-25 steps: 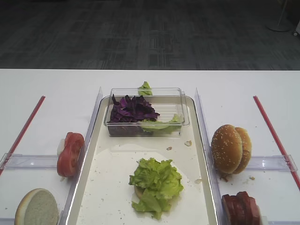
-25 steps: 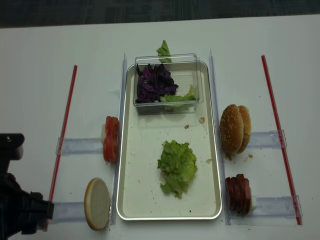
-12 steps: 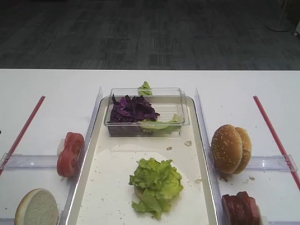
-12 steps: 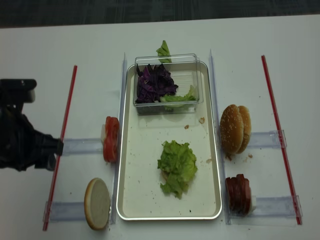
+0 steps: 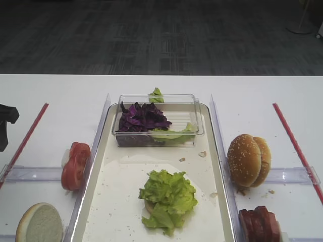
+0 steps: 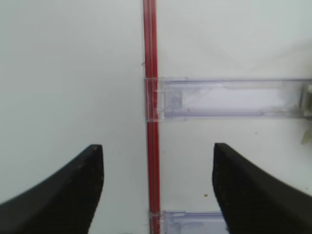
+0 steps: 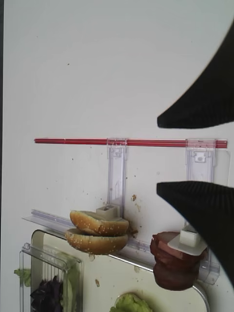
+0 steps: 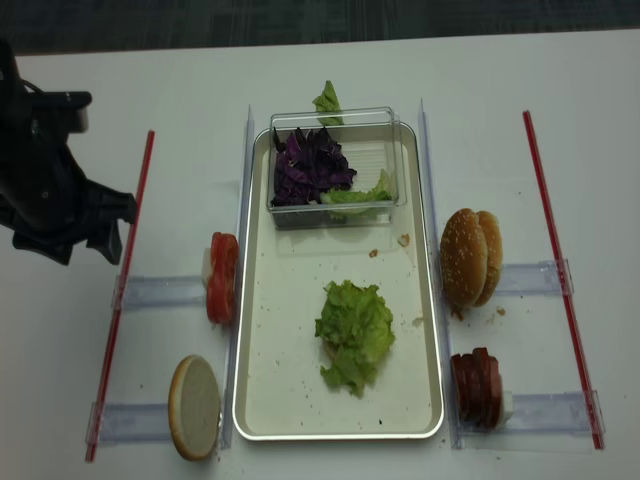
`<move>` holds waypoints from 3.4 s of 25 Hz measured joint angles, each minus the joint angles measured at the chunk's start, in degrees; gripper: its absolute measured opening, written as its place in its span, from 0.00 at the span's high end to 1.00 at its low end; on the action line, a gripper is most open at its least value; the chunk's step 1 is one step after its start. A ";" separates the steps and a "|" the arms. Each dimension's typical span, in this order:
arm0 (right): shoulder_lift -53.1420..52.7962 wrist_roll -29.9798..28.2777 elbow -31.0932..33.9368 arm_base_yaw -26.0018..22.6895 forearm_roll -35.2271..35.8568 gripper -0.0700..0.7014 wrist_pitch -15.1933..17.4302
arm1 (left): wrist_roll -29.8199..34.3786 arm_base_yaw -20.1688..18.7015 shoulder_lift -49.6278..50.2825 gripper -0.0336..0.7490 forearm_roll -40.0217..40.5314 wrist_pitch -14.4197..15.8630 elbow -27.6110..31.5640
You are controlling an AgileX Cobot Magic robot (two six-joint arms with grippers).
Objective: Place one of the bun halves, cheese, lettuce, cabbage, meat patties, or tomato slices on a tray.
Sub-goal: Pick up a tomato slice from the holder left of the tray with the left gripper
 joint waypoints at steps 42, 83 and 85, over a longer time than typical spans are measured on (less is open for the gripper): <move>0.00 0.00 0.00 0.00 0.00 0.52 0.00 | -21.22 -26.39 1.77 0.39 -1.68 -0.37 -1.38; 0.00 0.00 0.00 0.00 0.00 0.52 0.00 | -24.81 -29.48 6.11 0.39 -3.29 -7.43 -1.41; 0.00 -0.13 0.00 0.00 0.00 0.52 0.00 | -24.81 -29.48 6.45 0.40 -3.41 -7.73 -1.51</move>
